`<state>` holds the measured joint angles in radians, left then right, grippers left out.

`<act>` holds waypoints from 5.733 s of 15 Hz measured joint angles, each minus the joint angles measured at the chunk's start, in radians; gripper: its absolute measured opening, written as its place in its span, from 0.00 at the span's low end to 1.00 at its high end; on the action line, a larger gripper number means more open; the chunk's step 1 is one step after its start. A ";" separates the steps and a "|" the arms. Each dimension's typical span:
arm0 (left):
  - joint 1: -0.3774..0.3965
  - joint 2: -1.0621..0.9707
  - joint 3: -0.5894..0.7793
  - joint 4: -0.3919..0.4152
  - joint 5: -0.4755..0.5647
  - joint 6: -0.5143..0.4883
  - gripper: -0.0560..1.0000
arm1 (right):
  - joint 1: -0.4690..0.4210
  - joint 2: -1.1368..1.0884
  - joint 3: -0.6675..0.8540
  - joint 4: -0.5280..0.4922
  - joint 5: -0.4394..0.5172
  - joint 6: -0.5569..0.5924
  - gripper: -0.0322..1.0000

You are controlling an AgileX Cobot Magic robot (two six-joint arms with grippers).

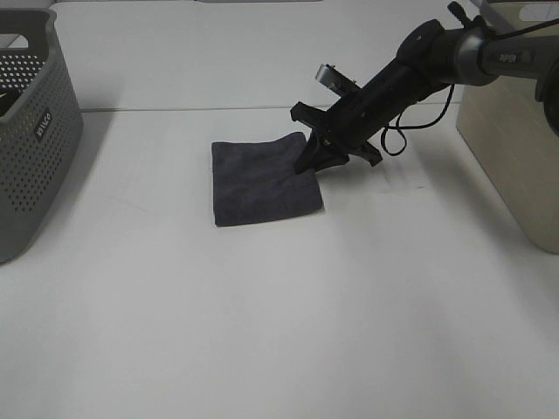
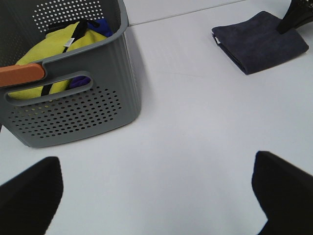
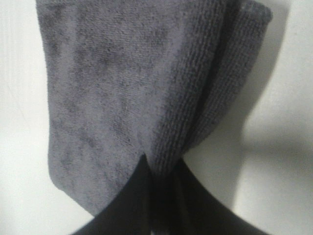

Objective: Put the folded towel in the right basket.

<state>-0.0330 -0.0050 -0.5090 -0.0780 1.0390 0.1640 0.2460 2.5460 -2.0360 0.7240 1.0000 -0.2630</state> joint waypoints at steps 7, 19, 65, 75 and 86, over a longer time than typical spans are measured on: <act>0.000 0.000 0.000 0.000 0.000 0.000 0.99 | 0.001 -0.301 -0.012 -0.236 0.057 0.058 0.07; 0.000 0.000 0.000 0.000 0.000 0.000 0.99 | -0.258 -0.737 -0.012 -0.569 0.075 0.149 0.07; 0.000 0.000 0.000 0.000 0.000 0.000 0.99 | -0.151 -1.740 1.367 -0.724 0.161 0.284 0.77; 0.000 0.000 0.000 0.000 0.000 0.000 0.99 | -0.150 -2.443 1.529 -0.643 0.060 0.204 0.77; 0.000 0.000 0.000 0.000 0.000 0.000 0.99 | -0.150 -2.530 1.532 -0.724 0.060 0.263 0.77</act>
<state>-0.0330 -0.0050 -0.5090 -0.0780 1.0390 0.1640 0.0960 0.0160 -0.5040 0.0000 1.0600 0.0000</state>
